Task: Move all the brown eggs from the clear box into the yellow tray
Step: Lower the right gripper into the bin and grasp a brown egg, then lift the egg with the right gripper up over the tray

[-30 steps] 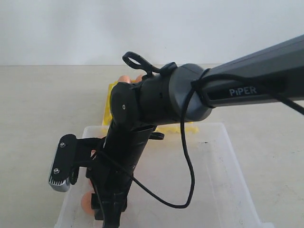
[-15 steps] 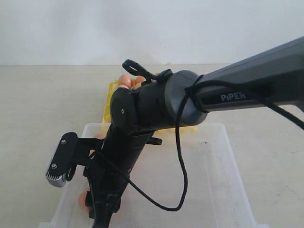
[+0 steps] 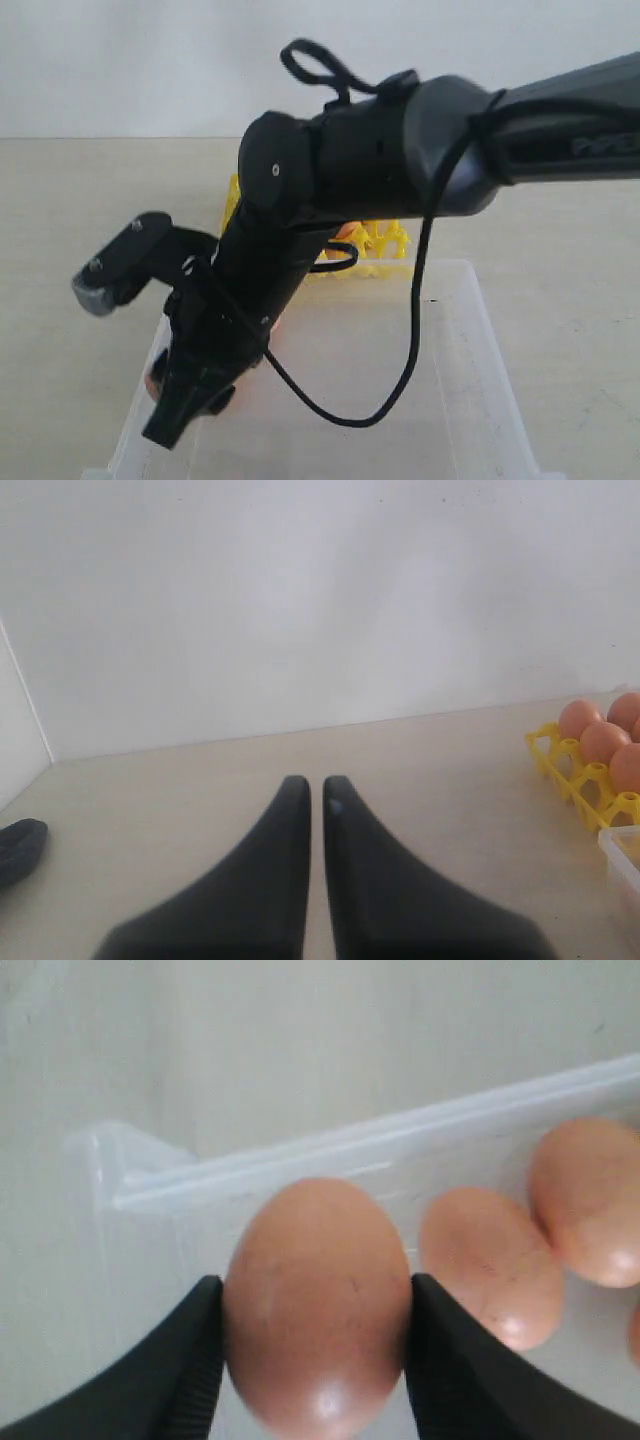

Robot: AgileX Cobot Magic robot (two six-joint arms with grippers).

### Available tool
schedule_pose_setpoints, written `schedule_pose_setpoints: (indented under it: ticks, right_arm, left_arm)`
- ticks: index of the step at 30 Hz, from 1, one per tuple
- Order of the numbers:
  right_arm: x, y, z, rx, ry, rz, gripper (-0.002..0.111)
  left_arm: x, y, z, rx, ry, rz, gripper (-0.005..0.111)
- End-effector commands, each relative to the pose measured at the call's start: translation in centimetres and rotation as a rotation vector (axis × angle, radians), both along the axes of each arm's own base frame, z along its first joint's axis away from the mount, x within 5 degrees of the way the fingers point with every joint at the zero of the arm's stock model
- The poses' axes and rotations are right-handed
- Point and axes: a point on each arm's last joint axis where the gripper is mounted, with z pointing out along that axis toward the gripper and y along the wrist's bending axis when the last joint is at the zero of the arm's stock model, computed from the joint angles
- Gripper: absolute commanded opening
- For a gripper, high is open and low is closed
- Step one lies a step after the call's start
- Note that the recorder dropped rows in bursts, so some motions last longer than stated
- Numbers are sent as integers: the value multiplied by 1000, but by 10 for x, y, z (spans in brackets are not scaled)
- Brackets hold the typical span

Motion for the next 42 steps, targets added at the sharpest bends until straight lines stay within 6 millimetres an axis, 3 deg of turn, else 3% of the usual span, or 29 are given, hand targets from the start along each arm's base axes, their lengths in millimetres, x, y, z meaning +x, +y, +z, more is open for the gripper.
schedule_pose_setpoints:
  ticks: [1,8,12,14,18,26,33,38,42]
  right_arm:
    - [-1,-6,49,141,-95,-134,0]
    - [-2,-14,97,317,-212,-264,0]
    - [0,-23,108,453,-275,-422,0]
    - [-1,-33,105,527,-312,-524,0]
    - [-12,-55,79,561,-341,-643,0]
    - [-55,-123,31,653,-407,-882,0]
    - [-85,-180,25,830,-528,-1128,0]
    - [-89,-215,21,806,-697,-1384,0]
    - [-89,-238,31,801,-917,-1539,0]
  left_arm:
    - [0,0,-1,0,1,-7,4]
    - [0,0,-1,0,1,-7,4]
    - [0,0,-1,0,1,-7,4]
    - [0,0,-1,0,1,-7,4]
    - [0,0,-1,0,1,-7,4]
    - [0,0,-1,0,1,-7,4]
    - [0,0,-1,0,1,-7,4]
    - [0,0,-1,0,1,-7,4]
    - [0,0,-1,0,1,-7,4]
